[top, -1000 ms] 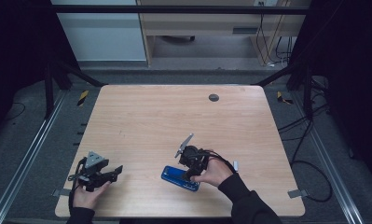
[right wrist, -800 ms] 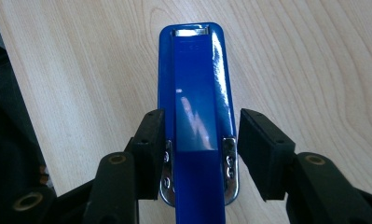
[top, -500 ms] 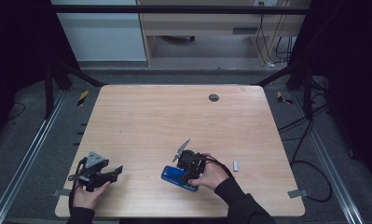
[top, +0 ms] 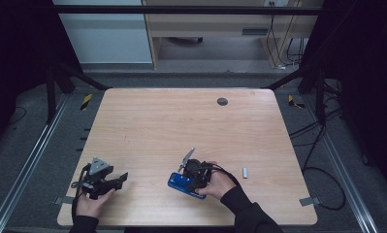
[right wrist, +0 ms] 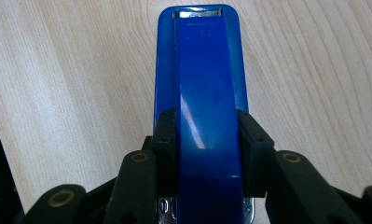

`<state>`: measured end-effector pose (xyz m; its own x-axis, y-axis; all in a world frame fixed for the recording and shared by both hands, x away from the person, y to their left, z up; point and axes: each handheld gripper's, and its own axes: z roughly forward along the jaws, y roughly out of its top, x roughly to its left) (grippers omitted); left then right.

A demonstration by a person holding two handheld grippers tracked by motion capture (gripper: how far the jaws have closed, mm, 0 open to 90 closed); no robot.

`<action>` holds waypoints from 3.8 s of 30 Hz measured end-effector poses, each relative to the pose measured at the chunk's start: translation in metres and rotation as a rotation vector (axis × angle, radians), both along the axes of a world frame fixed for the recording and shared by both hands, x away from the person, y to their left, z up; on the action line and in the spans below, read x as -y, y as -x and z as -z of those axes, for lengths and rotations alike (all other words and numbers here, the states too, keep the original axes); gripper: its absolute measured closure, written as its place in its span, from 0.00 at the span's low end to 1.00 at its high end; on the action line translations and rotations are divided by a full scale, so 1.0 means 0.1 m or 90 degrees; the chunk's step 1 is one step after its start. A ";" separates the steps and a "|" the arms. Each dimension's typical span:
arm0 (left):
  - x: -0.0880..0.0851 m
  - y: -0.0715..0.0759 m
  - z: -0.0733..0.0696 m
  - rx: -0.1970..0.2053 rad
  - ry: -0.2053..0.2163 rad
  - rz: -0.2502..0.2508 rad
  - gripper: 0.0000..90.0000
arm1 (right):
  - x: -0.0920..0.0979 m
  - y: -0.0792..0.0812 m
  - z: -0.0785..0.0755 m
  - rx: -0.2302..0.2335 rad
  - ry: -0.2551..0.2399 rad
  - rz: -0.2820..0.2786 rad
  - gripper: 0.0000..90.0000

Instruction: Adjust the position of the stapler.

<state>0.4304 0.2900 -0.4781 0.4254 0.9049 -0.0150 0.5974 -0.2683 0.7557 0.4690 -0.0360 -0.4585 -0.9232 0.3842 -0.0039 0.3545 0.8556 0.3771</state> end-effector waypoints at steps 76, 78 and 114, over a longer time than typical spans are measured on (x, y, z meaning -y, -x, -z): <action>0.02 0.00 0.01 -0.006 -0.005 0.013 0.38 | 0.27 0.09 -0.03 0.012 -0.036 -0.159 0.70; 0.02 -0.01 0.01 -0.006 -0.003 0.012 0.38 | 0.27 0.09 -0.03 0.014 -0.038 -0.159 0.68; 0.04 -0.01 0.01 -0.009 -0.005 0.024 0.38 | 0.18 0.06 0.02 -0.011 -0.017 -0.151 0.70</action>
